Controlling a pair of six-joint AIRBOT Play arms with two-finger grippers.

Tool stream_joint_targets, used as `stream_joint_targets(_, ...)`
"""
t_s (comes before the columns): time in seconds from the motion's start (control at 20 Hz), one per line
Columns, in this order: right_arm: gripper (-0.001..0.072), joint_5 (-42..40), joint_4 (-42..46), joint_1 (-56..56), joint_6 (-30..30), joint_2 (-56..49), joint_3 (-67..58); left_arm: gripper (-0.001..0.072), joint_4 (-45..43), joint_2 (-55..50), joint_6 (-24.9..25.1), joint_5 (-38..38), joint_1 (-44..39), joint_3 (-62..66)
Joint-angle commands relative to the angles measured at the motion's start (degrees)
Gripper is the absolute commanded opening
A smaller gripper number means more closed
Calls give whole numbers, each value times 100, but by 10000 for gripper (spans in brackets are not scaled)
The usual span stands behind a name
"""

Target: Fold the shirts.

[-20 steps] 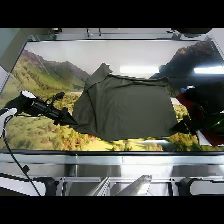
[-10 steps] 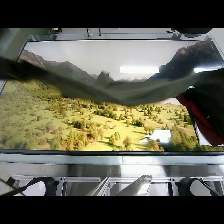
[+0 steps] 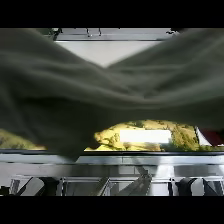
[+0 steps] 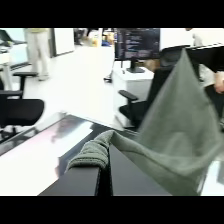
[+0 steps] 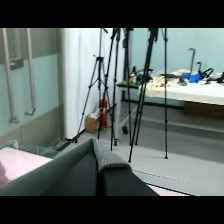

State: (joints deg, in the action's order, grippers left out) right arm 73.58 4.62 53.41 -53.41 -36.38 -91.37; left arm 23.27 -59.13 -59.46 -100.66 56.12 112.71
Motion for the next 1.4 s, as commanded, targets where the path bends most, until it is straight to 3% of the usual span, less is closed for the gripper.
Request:
stream_joint_targets(0.0,19,199,160,28,-240,-232,151,23,-1340,-391,-144,33,-339,164)
stream_joint_targets(0.15,18,385,302,-544,-227,-704,1123,23,-3276,-1047,-319,-90,-2052,-293)
stream_joint_targets(0.25,19,343,796,-1143,-186,-1023,2011,24,-4061,-1506,-317,-192,-3045,-920)
stream_joint_targets(0.45,19,-863,1344,-2367,428,-2015,3797,24,-5248,-2667,-13,269,-4253,-1989)
stream_joint_targets(0.6,19,-1971,1305,-2868,1001,-3414,4295,23,-5788,-3851,50,905,-4404,-2212)
stream_joint_targets(0.85,19,-2063,-483,-2997,2319,-5788,3753,17,-5761,-5827,-24,1250,-4135,-1119)
stream_joint_targets(1.1,18,-2065,-966,-3005,2343,-6784,2520,18,-5768,-6743,-109,1928,-4131,389)
stream_joint_targets(1.35,19,-2059,-1023,-3005,2216,-7066,1980,20,-5772,-6782,-105,2555,-4157,555)
